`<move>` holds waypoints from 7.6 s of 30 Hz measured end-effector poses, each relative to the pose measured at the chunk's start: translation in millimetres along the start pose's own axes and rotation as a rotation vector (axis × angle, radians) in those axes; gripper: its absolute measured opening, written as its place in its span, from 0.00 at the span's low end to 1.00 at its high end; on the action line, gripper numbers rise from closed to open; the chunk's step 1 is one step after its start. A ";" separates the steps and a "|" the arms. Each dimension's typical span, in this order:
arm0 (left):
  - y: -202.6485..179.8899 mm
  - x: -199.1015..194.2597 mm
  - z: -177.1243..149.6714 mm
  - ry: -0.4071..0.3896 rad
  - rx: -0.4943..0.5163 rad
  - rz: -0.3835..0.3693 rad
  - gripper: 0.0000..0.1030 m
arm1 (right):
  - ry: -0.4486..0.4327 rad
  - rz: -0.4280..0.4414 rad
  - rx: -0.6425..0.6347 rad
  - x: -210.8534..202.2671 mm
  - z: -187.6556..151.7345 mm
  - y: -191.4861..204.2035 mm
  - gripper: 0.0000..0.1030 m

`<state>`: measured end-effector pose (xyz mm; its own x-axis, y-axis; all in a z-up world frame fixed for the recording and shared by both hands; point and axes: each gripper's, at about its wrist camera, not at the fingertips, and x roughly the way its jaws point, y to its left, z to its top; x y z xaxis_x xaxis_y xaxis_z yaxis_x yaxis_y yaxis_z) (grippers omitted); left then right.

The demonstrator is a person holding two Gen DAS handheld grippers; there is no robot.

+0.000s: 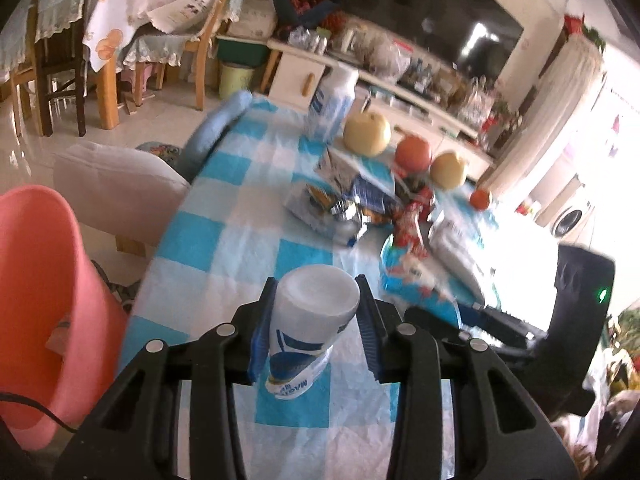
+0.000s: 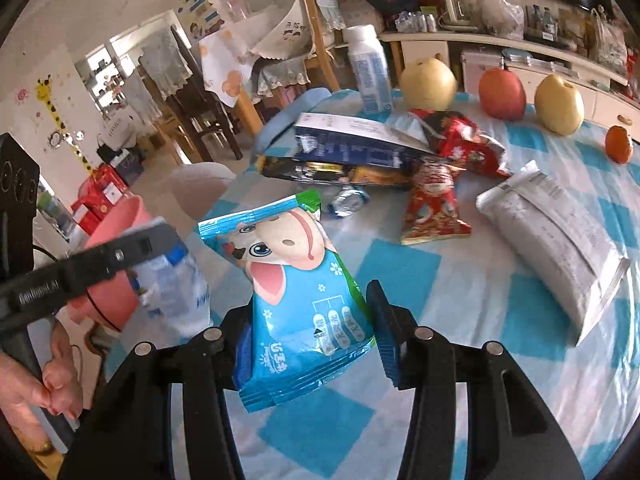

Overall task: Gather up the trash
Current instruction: 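Carry the bottle and blue bag over the pink bucket and open both tools, then move both open tools back toward the remaining snacks on the table, then grasp the white milk carton with the left tool while the right tool grasps the red snack bag, then lift the milk carton in the left tool while the right tool regrasps the red bag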

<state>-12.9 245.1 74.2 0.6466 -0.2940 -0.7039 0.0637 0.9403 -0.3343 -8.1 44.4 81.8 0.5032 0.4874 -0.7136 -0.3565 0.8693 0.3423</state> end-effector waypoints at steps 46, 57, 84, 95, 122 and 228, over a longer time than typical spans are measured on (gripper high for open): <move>129.9 -111.9 20.7 -0.387 -0.237 0.231 0.88 | -0.032 0.016 -0.225 24.5 -0.6 158.0 0.91; 89.1 -101.3 19.7 -0.348 -0.122 0.251 0.88 | -0.061 0.008 -0.187 -8.0 -22.0 119.4 0.92; 8.4 -54.1 17.9 -0.282 0.097 0.224 0.88 | -0.111 -0.005 -0.047 -49.9 -23.2 27.3 0.93; -37.5 -16.8 13.4 -0.219 0.232 0.203 0.88 | -0.131 -0.039 0.094 -67.1 -10.0 -35.4 0.93; -57.2 109.9 68.5 -0.139 0.165 0.084 0.88 | -0.079 -0.070 0.132 15.8 94.0 -142.4 0.92; -93.3 35.9 -44.5 0.029 0.331 0.080 0.53 | -0.039 -0.132 -0.107 -60.0 -52.2 -55.4 0.43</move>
<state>-29.4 139.2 52.2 0.6377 -0.2174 -0.7390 0.2602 0.9638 -0.0589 -59.7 -37.3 73.8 0.5803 0.3743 -0.7232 -0.3665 0.9131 0.1786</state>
